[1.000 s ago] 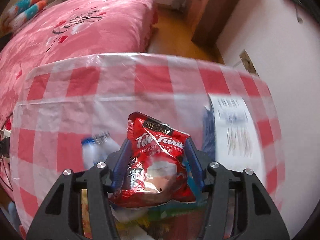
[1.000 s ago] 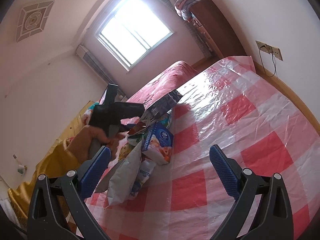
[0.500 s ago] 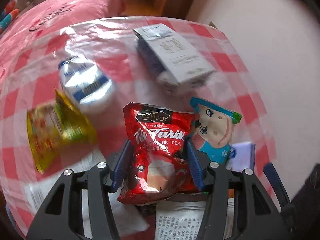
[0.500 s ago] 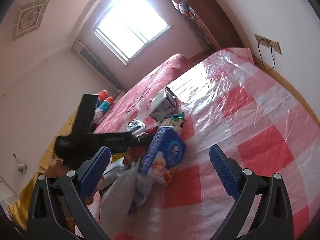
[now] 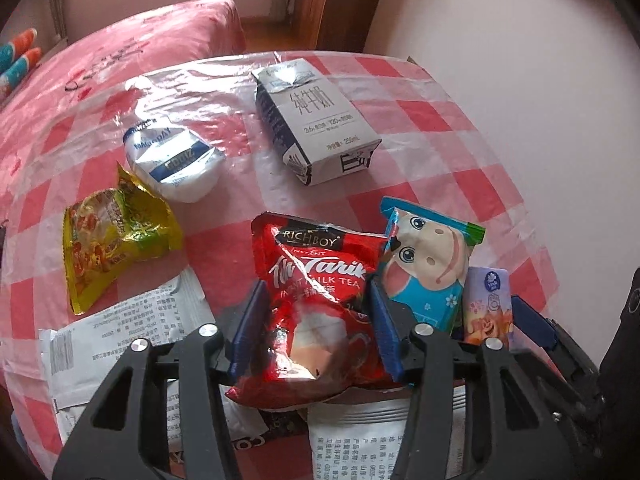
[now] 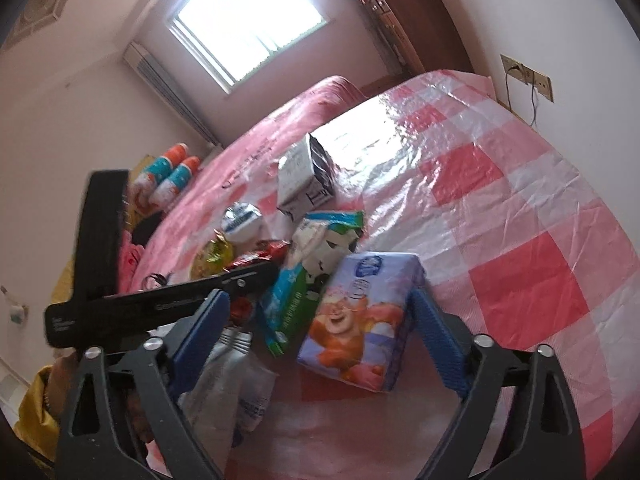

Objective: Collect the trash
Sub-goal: 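Grasp the bear-print Vinda tissue pack with the right gripper while the left holds the sachet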

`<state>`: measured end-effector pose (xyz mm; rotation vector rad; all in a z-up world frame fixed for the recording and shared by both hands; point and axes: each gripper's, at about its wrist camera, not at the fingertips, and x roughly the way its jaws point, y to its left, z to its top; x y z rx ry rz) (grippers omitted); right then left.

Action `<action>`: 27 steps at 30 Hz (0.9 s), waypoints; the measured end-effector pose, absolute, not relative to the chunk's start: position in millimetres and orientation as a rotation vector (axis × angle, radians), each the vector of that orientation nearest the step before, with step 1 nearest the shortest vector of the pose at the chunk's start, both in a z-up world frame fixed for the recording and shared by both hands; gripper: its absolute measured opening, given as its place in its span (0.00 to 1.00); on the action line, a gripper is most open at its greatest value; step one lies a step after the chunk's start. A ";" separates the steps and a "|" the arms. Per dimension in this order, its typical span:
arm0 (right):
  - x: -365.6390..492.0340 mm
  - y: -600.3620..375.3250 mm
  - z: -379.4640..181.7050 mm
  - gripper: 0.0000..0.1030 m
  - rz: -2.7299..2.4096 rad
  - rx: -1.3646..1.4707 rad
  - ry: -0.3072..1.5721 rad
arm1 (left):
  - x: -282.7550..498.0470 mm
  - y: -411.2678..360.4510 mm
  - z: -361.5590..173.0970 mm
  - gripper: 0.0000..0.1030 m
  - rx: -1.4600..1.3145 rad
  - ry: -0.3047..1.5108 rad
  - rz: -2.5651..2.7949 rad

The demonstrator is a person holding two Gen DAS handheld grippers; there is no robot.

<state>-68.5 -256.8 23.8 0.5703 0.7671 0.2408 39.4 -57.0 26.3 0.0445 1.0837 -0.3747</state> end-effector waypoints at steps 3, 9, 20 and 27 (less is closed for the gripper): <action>-66.2 -257.2 21.0 0.87 0.227 0.565 0.780 | 37.6 -58.0 26.2 0.47 0.045 1.070 -0.374; -62.4 -252.2 19.0 0.83 0.211 0.527 0.811 | 32.8 -48.6 34.9 0.35 -0.009 1.040 -0.390; -57.4 -236.8 17.4 0.74 0.143 0.335 0.863 | 11.0 -20.9 51.8 0.34 -0.107 0.995 -0.423; -53.8 -234.9 16.7 0.60 0.107 0.258 0.884 | -7.8 7.0 62.0 0.34 -0.166 0.968 -0.414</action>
